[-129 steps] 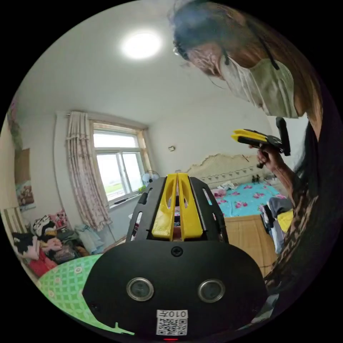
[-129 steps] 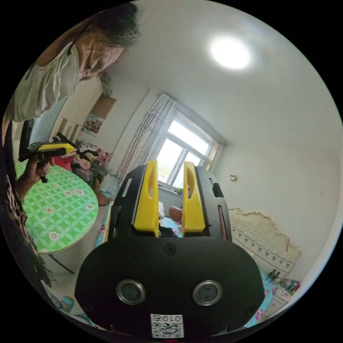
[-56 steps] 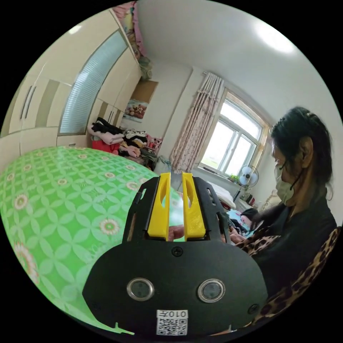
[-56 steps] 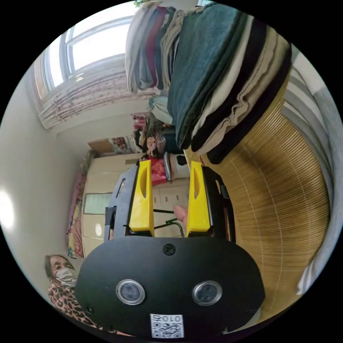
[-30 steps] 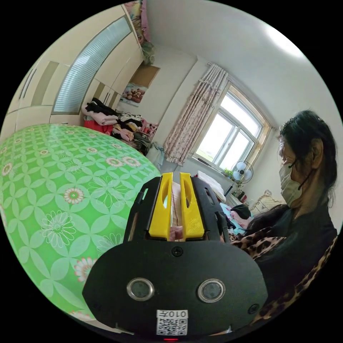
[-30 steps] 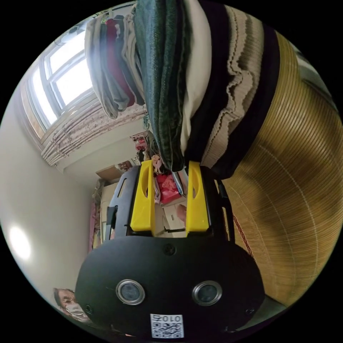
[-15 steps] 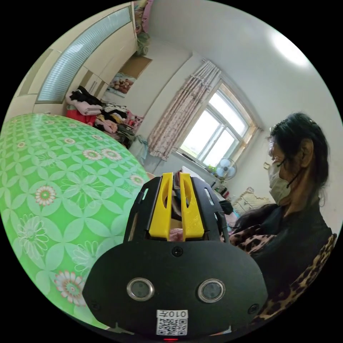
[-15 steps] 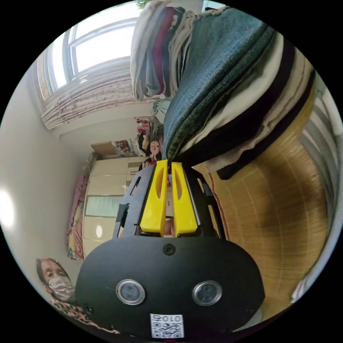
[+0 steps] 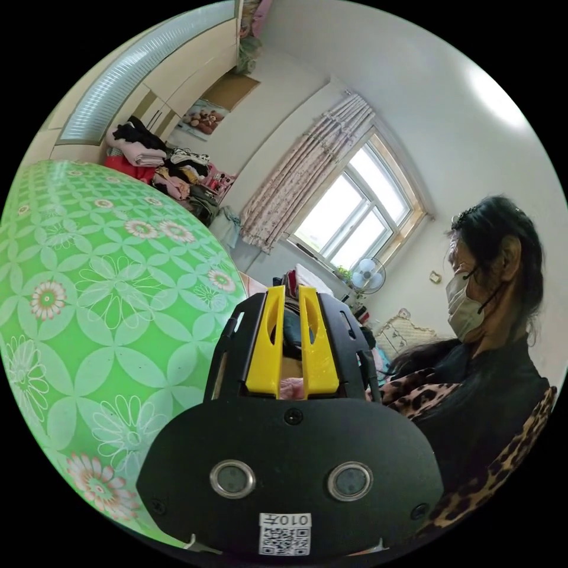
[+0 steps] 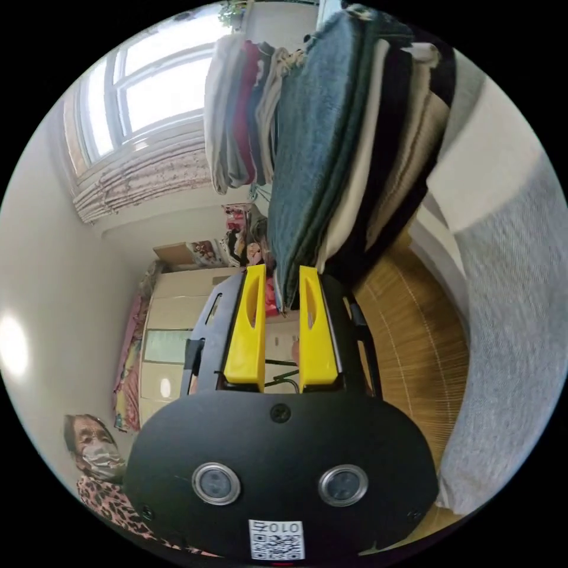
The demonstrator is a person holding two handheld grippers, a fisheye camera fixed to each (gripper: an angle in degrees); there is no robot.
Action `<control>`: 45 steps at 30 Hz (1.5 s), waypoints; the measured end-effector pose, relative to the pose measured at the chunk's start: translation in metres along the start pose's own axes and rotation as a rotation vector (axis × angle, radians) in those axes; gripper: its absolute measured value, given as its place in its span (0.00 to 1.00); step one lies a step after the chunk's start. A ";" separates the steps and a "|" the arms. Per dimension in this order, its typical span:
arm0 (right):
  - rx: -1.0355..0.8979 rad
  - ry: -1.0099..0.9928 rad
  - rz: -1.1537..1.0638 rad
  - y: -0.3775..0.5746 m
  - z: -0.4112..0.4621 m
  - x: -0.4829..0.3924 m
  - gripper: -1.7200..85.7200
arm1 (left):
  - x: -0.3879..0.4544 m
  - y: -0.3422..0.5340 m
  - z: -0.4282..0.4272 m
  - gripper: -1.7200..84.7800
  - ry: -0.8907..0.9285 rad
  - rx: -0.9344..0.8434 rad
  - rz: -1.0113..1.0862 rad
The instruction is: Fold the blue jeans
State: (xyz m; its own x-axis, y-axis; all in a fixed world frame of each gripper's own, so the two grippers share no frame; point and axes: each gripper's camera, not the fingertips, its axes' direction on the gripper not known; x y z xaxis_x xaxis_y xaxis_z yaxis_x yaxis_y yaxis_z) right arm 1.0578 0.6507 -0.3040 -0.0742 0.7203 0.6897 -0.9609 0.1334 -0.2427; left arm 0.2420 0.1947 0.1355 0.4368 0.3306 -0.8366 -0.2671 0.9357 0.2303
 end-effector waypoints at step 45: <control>-0.080 -0.134 -0.082 -0.004 -0.039 -0.033 0.08 | -0.062 0.095 0.668 0.20 0.395 -0.723 -0.491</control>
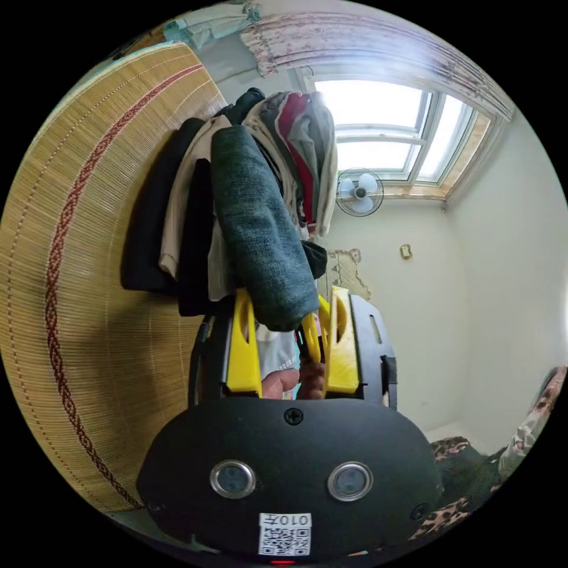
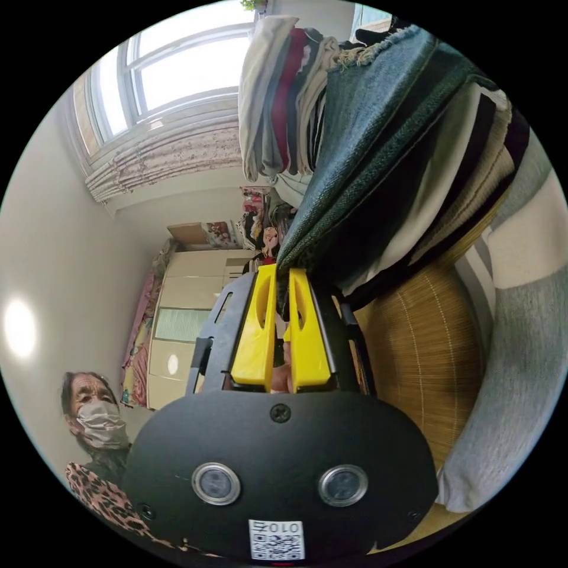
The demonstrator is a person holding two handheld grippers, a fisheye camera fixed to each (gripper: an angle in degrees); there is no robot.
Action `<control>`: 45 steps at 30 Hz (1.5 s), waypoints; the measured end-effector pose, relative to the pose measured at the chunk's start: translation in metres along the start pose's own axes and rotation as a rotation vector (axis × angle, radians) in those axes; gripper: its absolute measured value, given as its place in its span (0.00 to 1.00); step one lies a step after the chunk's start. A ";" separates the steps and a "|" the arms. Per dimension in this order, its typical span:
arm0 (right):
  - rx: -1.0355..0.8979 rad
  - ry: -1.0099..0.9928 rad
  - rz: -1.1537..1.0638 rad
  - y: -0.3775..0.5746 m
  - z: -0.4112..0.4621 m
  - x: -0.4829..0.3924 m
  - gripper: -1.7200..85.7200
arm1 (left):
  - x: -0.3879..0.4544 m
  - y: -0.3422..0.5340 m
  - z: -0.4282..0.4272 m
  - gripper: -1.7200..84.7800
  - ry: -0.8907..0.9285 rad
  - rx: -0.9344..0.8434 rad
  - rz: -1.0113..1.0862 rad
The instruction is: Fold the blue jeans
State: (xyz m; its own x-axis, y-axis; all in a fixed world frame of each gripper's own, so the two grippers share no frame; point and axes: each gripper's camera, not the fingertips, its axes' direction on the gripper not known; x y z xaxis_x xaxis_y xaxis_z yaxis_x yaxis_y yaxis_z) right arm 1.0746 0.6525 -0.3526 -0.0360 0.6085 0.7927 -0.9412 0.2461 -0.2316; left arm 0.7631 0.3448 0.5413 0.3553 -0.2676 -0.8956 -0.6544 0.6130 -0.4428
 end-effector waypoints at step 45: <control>-0.141 -0.041 -0.467 0.015 0.116 -0.192 0.10 | 0.110 0.202 -0.301 0.17 0.009 0.076 0.376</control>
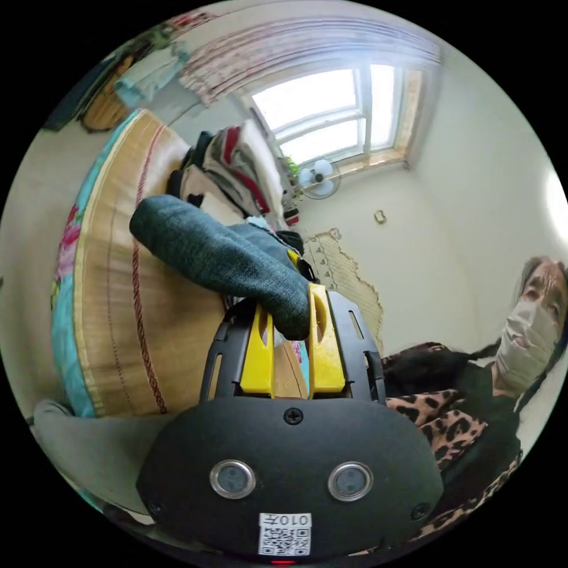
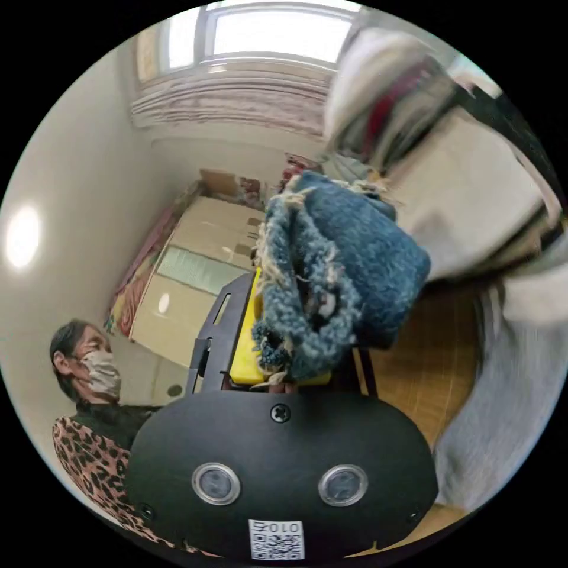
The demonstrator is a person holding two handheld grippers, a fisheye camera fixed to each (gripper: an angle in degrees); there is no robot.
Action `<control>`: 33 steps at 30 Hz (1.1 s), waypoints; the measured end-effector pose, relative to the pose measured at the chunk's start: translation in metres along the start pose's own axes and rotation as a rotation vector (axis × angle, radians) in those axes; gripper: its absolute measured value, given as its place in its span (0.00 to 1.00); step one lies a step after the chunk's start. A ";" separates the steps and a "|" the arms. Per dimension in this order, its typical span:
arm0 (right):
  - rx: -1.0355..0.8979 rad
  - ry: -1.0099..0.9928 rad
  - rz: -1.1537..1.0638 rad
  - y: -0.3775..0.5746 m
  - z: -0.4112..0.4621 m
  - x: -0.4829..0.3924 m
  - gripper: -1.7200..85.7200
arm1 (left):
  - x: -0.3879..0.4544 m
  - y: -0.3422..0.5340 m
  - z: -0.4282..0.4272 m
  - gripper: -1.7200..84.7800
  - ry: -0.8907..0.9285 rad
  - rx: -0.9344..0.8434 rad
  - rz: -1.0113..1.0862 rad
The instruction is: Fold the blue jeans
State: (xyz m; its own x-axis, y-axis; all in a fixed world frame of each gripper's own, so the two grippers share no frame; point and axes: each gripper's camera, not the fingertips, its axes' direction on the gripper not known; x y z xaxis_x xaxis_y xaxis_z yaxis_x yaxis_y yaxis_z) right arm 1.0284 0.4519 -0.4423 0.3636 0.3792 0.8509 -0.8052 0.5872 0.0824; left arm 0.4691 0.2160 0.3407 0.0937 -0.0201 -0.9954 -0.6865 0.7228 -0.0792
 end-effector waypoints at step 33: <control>-0.820 -0.195 -0.105 -0.006 0.612 -0.150 0.16 | 0.189 0.036 -0.320 0.14 -1.205 0.205 0.014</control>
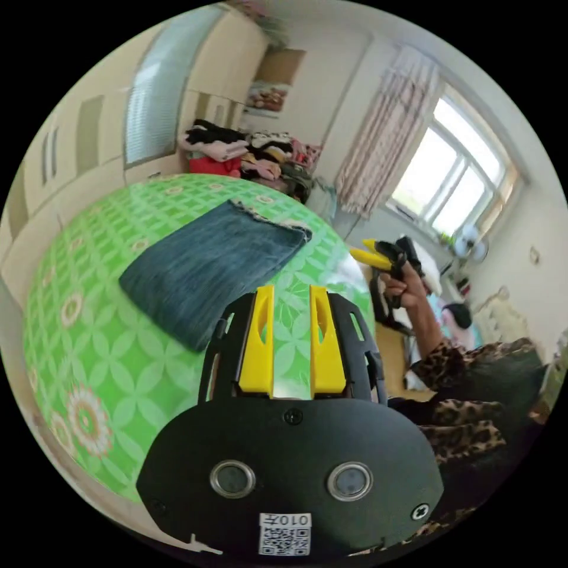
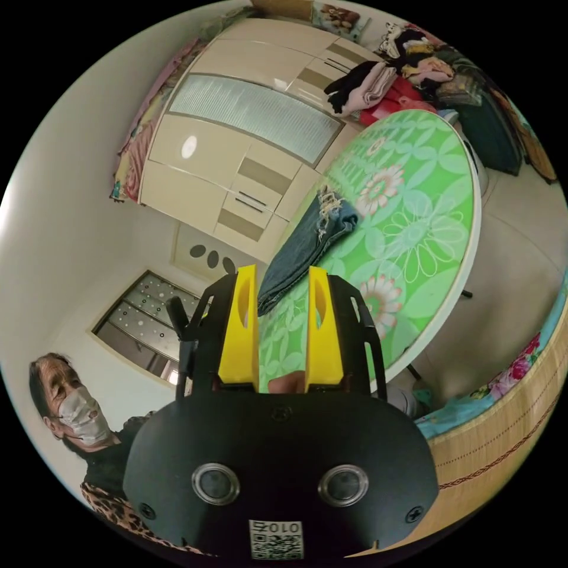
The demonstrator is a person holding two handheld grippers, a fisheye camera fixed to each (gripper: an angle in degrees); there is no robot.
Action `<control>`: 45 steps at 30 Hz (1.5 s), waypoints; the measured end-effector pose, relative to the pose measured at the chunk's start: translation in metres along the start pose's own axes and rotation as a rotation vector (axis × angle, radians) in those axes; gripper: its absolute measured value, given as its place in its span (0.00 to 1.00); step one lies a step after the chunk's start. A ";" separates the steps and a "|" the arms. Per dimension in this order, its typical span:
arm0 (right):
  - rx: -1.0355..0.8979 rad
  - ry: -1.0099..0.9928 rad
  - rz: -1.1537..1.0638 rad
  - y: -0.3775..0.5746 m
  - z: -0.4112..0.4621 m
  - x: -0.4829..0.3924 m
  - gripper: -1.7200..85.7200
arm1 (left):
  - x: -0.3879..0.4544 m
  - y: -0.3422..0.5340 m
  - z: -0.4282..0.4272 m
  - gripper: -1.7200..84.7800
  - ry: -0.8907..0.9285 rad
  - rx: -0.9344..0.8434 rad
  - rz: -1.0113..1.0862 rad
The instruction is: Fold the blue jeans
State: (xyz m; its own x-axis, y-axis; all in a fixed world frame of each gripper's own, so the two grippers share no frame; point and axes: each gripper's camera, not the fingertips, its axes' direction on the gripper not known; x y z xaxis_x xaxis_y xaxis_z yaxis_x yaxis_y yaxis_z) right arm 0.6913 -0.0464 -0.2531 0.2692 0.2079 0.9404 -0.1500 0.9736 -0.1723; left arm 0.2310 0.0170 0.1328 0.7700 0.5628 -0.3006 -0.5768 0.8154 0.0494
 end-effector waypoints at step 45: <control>-0.087 0.061 -0.192 -0.122 0.129 -0.052 0.20 | -0.065 -0.042 -0.019 0.05 -0.031 0.305 -0.207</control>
State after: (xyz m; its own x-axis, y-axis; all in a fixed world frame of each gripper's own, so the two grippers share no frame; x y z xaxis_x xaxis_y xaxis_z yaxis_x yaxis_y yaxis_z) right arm 0.5729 -0.1879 -0.2428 0.3420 0.0207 0.9395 -0.0090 0.9998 -0.0188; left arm 0.1996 -0.0566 0.1319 0.8724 0.3818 -0.3054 -0.3036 0.9126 0.2737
